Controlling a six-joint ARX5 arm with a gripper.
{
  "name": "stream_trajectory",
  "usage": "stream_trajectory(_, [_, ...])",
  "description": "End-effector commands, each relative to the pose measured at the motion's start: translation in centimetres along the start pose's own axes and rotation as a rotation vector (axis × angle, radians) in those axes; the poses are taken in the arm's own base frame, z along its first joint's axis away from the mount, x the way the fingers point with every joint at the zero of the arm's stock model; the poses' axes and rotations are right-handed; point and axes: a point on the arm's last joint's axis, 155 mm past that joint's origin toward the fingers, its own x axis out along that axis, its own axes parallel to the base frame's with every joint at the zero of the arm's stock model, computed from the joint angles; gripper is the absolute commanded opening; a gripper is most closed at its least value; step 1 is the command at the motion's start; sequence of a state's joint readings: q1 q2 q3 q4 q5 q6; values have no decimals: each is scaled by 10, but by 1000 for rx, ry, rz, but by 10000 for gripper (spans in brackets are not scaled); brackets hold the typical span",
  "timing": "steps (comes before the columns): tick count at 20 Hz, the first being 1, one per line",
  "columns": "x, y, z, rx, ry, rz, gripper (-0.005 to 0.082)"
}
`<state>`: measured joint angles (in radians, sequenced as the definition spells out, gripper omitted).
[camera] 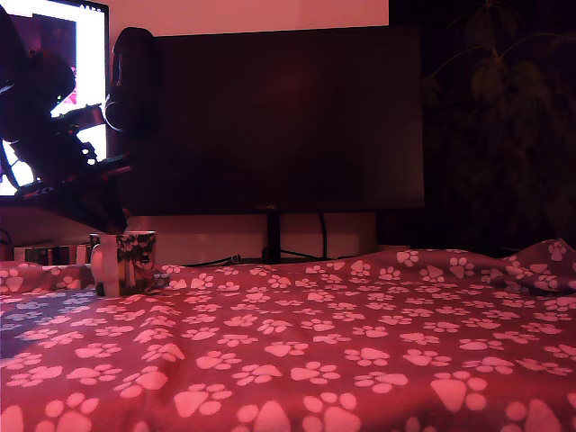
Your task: Pick up the coffee capsules on the table and drop them inside the coffee cup
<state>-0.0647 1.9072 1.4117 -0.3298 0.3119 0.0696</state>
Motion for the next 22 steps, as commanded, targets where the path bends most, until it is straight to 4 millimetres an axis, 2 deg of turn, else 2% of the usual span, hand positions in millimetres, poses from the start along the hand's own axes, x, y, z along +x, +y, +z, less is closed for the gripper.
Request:
stream_trajectory(1, [7, 5, -1, 6, 6, 5, 140])
stream_trajectory(10, [7, 5, 0, 8, 0, 9, 157])
stream_trajectory(15, [7, 6, 2, 10, -7, 10, 424])
stream_trajectory(17, [7, 5, 2, 10, -7, 9, 492])
stream_trajectory(20, [6, 5, 1, 9, -2, 9, 506])
stream_trajectory(22, [5, 4, 2, 7, 0, 5, 452])
